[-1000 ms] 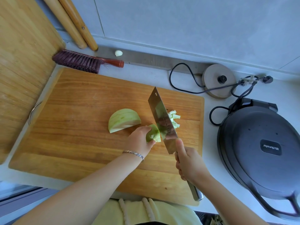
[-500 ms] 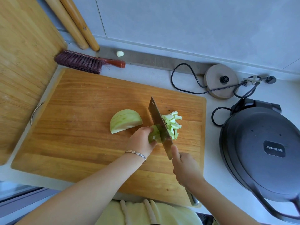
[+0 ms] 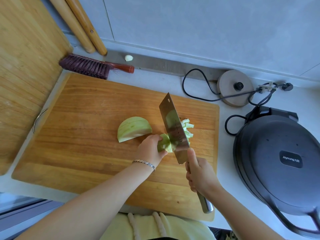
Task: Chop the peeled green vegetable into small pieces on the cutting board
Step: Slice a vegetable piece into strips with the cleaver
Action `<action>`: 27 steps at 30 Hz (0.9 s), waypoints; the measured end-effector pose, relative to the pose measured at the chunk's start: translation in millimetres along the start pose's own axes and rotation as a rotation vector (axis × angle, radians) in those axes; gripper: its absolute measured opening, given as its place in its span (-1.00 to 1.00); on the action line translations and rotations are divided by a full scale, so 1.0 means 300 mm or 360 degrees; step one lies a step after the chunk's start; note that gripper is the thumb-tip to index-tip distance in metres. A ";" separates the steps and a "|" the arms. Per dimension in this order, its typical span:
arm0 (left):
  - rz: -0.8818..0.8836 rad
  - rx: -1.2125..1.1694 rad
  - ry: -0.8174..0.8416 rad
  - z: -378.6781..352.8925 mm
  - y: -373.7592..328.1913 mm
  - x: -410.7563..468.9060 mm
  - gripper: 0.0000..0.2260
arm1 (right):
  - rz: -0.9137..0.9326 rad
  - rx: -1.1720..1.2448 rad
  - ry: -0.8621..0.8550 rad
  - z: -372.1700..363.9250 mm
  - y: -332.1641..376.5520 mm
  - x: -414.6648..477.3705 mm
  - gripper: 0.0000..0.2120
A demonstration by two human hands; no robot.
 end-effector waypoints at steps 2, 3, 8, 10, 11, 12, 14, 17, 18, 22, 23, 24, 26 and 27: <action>-0.0002 -0.0002 0.0005 -0.001 0.000 -0.002 -0.56 | 0.0013 -0.0013 -0.0002 0.003 0.011 -0.007 -0.50; -0.0006 -0.0002 0.0003 0.000 -0.001 -0.003 -0.56 | 0.0013 -0.0019 -0.0002 0.002 0.013 -0.010 -0.50; -0.0011 -0.0003 -0.0011 0.005 -0.004 -0.005 -0.56 | -0.0002 -0.0031 0.0005 -0.004 0.017 -0.011 -0.50; -0.0016 0.0000 -0.0015 0.008 -0.003 -0.006 -0.56 | 0.0005 -0.0089 -0.0007 -0.005 0.019 -0.005 -0.49; -0.0018 0.0003 -0.0016 0.008 -0.003 -0.007 -0.56 | 0.0014 -0.0130 -0.0020 -0.004 0.021 -0.003 -0.48; -0.0017 0.0005 -0.0017 0.008 -0.002 -0.007 -0.56 | 0.0031 -0.0179 -0.0027 -0.006 0.023 0.000 -0.47; -0.0016 0.0011 -0.0017 0.009 -0.003 -0.007 -0.56 | 0.0061 -0.0285 -0.0023 -0.018 0.023 0.004 -0.47; -0.0023 0.0019 -0.0021 0.012 -0.006 -0.009 -0.58 | 0.0013 -0.0338 -0.0012 -0.046 -0.001 0.022 -0.48; -0.0023 0.0017 -0.0024 0.013 -0.007 -0.009 -0.59 | -0.0008 -0.0332 -0.0008 -0.057 -0.013 0.032 -0.48; -0.0036 -0.0033 -0.0029 0.006 -0.003 -0.011 -0.62 | -0.0008 -0.0324 -0.0057 -0.081 -0.045 0.064 -0.49; -0.0045 -0.0055 -0.0023 0.004 -0.002 -0.011 -0.63 | 0.0002 -0.0307 -0.0075 -0.079 -0.051 0.066 -0.50; -0.0059 -0.0078 -0.0015 0.003 -0.001 -0.010 -0.62 | 0.0005 -0.0267 -0.0085 -0.075 -0.055 0.066 -0.50; -0.0087 -0.0101 0.0017 0.003 0.003 -0.008 -0.58 | -0.0036 -0.0117 -0.0076 -0.061 -0.059 0.063 -0.51; -0.0092 -0.0103 0.0035 0.003 0.007 -0.006 -0.56 | -0.0071 -0.0034 -0.0065 -0.052 -0.058 0.059 -0.51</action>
Point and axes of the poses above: each hand's wrist, its own x-axis towards the middle knuckle, its own z-axis out of the back of the hand, y = z × x, the point moved 8 cm from there along x, towards the middle knuckle, and after that the axes turned 4 degrees about z, right-handed, at the moved point
